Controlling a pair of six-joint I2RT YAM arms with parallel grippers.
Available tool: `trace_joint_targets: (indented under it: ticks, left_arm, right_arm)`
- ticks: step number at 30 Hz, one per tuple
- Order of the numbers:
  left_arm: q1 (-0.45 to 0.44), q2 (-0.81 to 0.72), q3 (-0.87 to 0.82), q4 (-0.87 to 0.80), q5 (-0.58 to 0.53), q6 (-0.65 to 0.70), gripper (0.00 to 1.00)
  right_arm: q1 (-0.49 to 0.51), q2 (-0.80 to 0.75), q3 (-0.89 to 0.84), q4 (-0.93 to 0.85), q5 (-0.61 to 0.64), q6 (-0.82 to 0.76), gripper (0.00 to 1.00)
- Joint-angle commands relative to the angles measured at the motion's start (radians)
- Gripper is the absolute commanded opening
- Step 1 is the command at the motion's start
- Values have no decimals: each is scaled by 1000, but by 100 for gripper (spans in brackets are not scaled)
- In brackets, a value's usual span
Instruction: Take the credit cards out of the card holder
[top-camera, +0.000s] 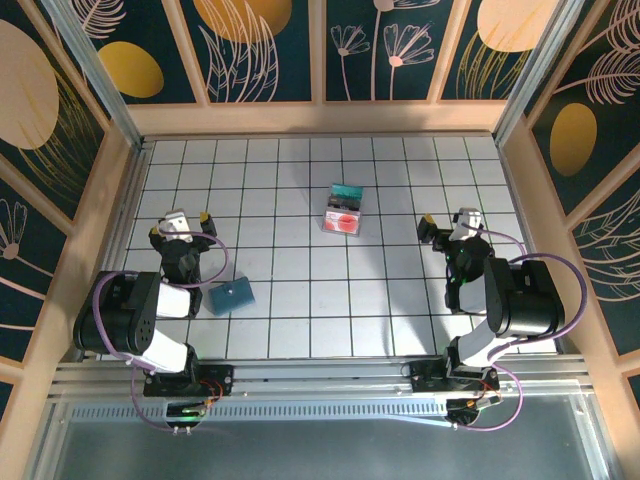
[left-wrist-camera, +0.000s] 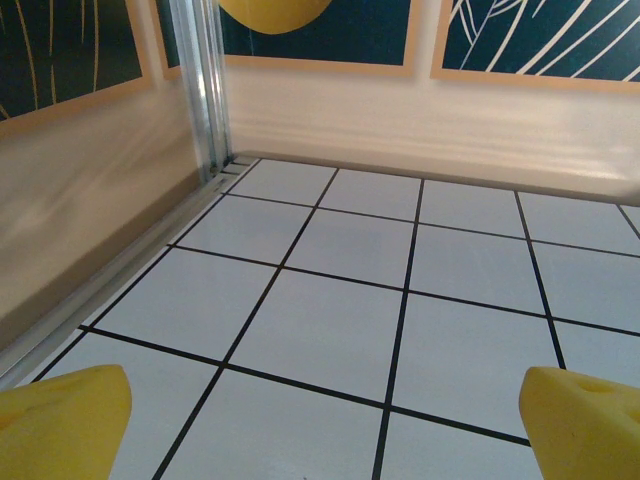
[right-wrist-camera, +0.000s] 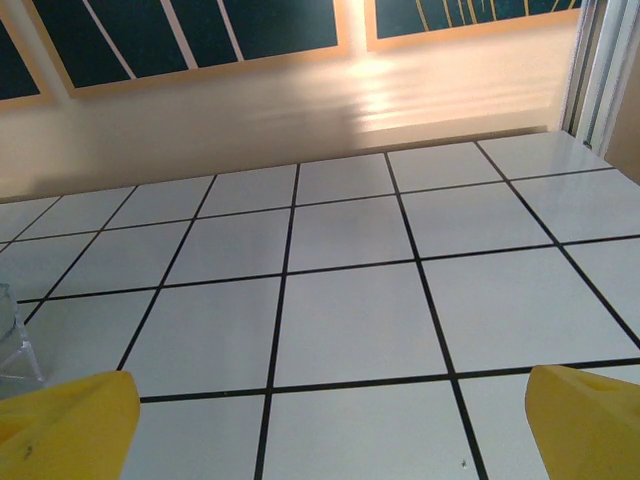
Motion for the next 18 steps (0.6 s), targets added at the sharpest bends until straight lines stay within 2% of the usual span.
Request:
trace_joint_targets:
  ticks: [1,10,18]
  left_arm:
    - [7,-2,1,48,-4,-20,99]
    - [7,-12,3,38,-30,-32,99]
    - [7,-32,10,8,-47,-41,99]
  right_arm:
    - [5,3,17,11,22,5,99]
    - [5,2,17,10,26,5,99]
    - [5,-63,63,-124,51,13,99]
